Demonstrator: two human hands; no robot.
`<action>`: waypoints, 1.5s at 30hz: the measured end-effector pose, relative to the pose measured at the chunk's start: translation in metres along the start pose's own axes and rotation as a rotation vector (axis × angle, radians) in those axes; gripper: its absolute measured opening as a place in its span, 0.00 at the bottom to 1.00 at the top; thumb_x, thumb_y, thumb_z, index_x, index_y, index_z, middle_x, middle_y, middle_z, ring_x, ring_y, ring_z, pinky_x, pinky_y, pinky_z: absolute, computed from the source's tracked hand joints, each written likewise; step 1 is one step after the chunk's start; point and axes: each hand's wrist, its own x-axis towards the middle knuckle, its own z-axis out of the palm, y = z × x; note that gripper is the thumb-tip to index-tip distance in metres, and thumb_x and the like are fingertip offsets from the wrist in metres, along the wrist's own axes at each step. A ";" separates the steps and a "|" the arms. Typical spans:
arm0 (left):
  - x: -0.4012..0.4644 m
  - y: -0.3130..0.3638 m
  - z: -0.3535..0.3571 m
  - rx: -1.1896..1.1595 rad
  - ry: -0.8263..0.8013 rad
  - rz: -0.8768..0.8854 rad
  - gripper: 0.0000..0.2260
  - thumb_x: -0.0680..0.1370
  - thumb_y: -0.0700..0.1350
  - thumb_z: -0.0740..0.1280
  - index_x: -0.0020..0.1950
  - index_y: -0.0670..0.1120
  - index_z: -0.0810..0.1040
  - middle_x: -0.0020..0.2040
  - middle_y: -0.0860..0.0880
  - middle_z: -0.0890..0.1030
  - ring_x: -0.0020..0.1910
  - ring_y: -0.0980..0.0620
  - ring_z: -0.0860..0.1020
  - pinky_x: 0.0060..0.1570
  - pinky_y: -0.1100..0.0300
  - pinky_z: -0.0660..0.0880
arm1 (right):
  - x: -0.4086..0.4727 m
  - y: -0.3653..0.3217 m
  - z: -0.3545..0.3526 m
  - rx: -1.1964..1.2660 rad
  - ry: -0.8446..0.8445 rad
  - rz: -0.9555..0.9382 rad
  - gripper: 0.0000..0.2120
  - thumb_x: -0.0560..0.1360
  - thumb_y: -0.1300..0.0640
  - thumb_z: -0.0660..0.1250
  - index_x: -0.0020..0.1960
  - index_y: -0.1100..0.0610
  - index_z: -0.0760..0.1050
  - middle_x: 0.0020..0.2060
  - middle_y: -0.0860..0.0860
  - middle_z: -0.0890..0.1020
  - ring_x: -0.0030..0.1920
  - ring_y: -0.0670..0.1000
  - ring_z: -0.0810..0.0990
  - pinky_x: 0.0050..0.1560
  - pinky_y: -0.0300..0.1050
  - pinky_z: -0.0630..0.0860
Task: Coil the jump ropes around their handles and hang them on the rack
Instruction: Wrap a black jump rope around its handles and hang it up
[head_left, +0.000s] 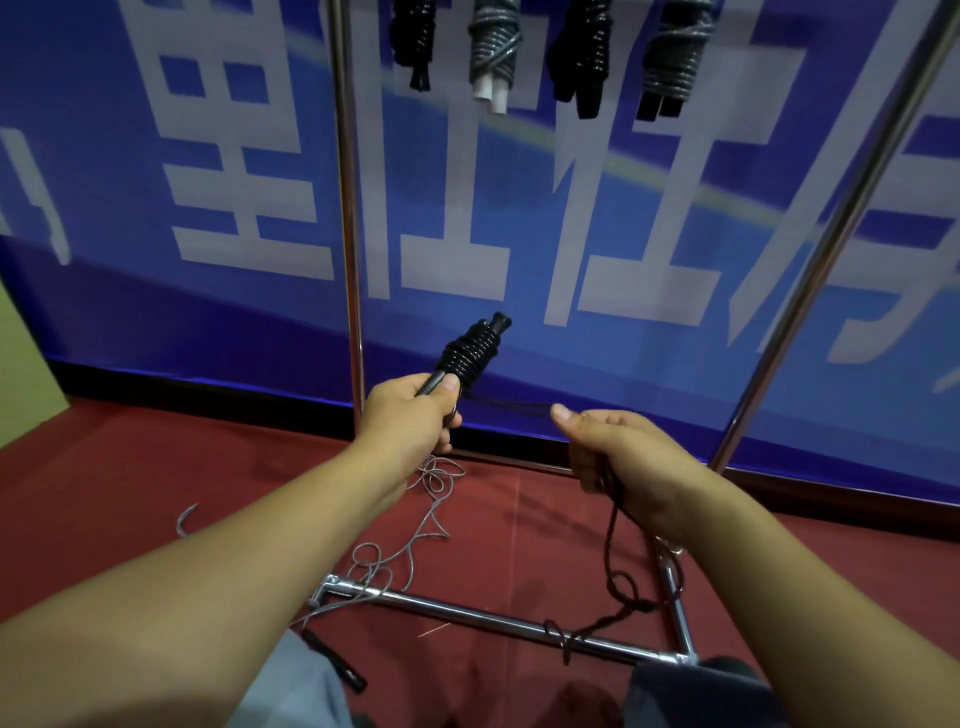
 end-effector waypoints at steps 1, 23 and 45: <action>-0.001 0.001 0.001 -0.011 -0.010 -0.007 0.10 0.82 0.45 0.65 0.45 0.41 0.80 0.32 0.47 0.76 0.26 0.53 0.70 0.33 0.58 0.74 | 0.003 0.001 -0.001 0.025 0.066 0.027 0.24 0.73 0.44 0.72 0.28 0.49 0.62 0.26 0.48 0.60 0.29 0.49 0.57 0.34 0.46 0.56; 0.002 -0.004 -0.006 -0.061 -0.043 -0.037 0.10 0.82 0.44 0.65 0.44 0.41 0.79 0.33 0.47 0.76 0.27 0.54 0.70 0.33 0.59 0.73 | -0.001 0.008 0.021 -0.497 -0.186 0.117 0.23 0.76 0.35 0.66 0.38 0.53 0.85 0.27 0.53 0.63 0.27 0.50 0.60 0.29 0.40 0.60; 0.016 -0.012 -0.018 0.871 -0.011 0.079 0.14 0.80 0.53 0.66 0.39 0.46 0.78 0.36 0.47 0.80 0.38 0.46 0.80 0.34 0.57 0.71 | 0.004 0.000 0.011 -0.553 0.277 0.038 0.20 0.79 0.47 0.67 0.36 0.59 0.81 0.22 0.46 0.69 0.22 0.46 0.65 0.30 0.40 0.63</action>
